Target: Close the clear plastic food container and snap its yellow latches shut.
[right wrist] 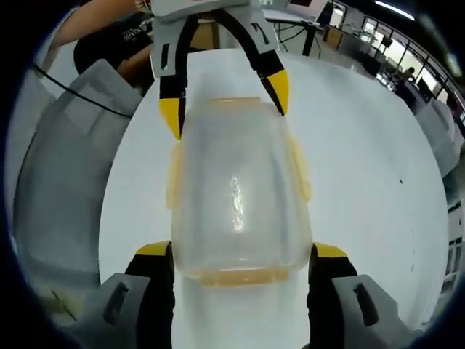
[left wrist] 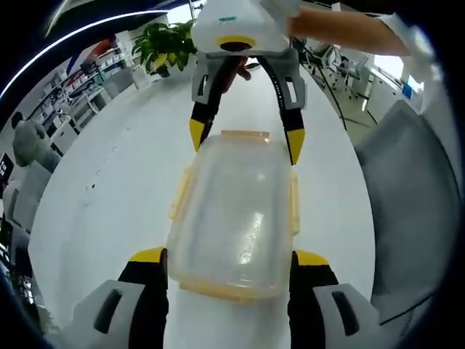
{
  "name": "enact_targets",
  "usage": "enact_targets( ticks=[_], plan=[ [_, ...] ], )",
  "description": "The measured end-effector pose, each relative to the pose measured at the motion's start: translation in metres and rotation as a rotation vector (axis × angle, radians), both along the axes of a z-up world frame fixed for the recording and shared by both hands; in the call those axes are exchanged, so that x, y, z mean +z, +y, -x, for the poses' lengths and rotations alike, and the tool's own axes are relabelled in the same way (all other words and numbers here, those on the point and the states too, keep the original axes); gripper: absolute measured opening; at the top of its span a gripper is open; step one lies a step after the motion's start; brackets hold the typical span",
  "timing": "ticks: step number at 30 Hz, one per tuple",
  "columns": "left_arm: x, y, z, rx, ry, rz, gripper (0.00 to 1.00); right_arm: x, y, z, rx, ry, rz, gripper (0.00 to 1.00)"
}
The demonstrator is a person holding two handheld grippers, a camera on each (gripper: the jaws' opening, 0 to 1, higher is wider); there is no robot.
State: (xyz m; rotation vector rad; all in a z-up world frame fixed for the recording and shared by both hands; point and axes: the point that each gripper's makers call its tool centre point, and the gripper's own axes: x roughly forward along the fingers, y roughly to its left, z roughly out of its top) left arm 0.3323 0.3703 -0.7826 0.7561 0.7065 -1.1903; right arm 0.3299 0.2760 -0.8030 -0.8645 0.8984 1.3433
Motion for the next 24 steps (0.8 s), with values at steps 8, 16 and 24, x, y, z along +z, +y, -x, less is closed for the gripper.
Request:
enact_targets(
  ticks=[8, 16, 24],
  plan=[
    [0.000, -0.003, -0.002, -0.038, -0.005, 0.002, 0.63, -0.002, 0.000, -0.001, 0.001, 0.006, 0.038, 0.73],
    [-0.001, -0.001, -0.014, -0.089, -0.009, -0.022, 0.63, -0.006, 0.006, -0.007, 0.001, 0.050, 0.050, 0.76],
    [-0.002, 0.002, -0.031, -0.096, -0.017, -0.024, 0.63, -0.007, 0.010, -0.023, 0.017, 0.054, 0.067, 0.76]
  ],
)
